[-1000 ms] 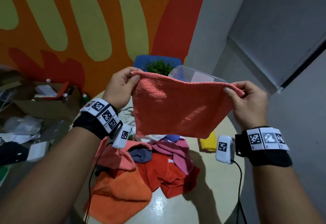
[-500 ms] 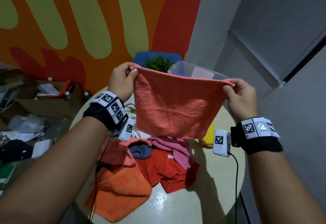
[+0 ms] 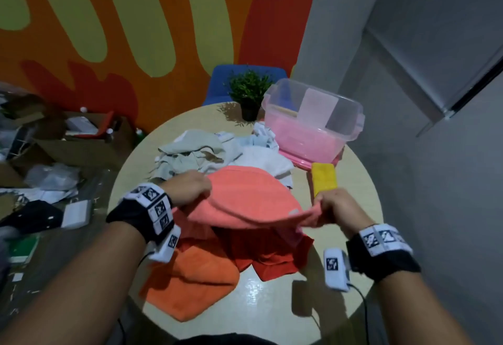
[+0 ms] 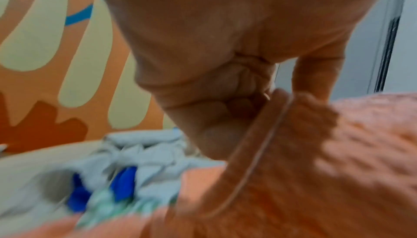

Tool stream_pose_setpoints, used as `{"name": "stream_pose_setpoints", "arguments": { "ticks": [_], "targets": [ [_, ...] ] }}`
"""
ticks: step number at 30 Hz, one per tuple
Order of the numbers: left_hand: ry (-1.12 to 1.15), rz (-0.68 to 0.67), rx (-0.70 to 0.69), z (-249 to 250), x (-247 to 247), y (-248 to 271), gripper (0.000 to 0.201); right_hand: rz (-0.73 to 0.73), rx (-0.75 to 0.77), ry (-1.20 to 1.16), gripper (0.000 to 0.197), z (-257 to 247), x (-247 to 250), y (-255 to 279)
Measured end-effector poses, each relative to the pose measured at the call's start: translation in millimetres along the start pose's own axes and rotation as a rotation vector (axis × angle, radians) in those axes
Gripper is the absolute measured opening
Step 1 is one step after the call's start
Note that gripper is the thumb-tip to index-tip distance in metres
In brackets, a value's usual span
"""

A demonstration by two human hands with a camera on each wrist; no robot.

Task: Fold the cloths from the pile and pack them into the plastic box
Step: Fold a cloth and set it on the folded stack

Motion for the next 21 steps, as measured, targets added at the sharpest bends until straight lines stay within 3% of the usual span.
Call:
{"name": "stream_pose_setpoints", "arguments": {
  "ticks": [3, 6, 9, 11, 12, 14, 17, 21],
  "targets": [
    [-0.047, -0.064, 0.177, -42.9, -36.3, 8.3, 0.025, -0.126, -0.110, 0.205, 0.029, 51.2, -22.5, 4.0],
    [-0.044, -0.214, 0.125, -48.3, -50.3, 14.7, 0.021, -0.171, -0.155, 0.175, 0.028, 63.8, -31.2, 15.9],
    [-0.038, -0.188, 0.135, -58.6, -45.7, 13.8, 0.020, -0.194, -0.213, 0.037, 0.020, 60.9, -27.6, 20.3],
    [-0.032, -0.193, 0.104, -64.0, -43.4, 12.0, 0.020, -0.224, -0.160, 0.099, 0.019, 64.6, -22.9, 13.4],
    [-0.041, -0.162, 0.068, -64.3, -39.9, 10.1, 0.018, -0.217, -0.099, 0.150, 0.020, 66.4, -20.6, 7.2],
    [-0.090, 0.030, 0.023, -63.8, -27.4, 1.6, 0.014, -0.124, 0.017, 0.257, 0.016, 69.5, -18.2, -8.5],
    [-0.051, 0.376, 0.115, -62.8, -14.3, -15.1, 0.008, 0.097, 0.044, 0.271, 0.016, 69.6, -21.8, -30.1],
    [-0.056, 0.484, 0.193, -66.2, -20.9, -39.4, 0.008, 0.283, -0.005, 0.236, 0.016, 64.6, -34.5, -51.6]
  ]
}}
Point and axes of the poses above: each hand's wrist, its own y-axis away from the middle knuckle, its own x-axis out of the back of the hand, z = x × y, the point moved 4 cm from there along -y, towards the middle knuckle, and after that the axes turned 7 degrees about z, right-handed, at the moved point
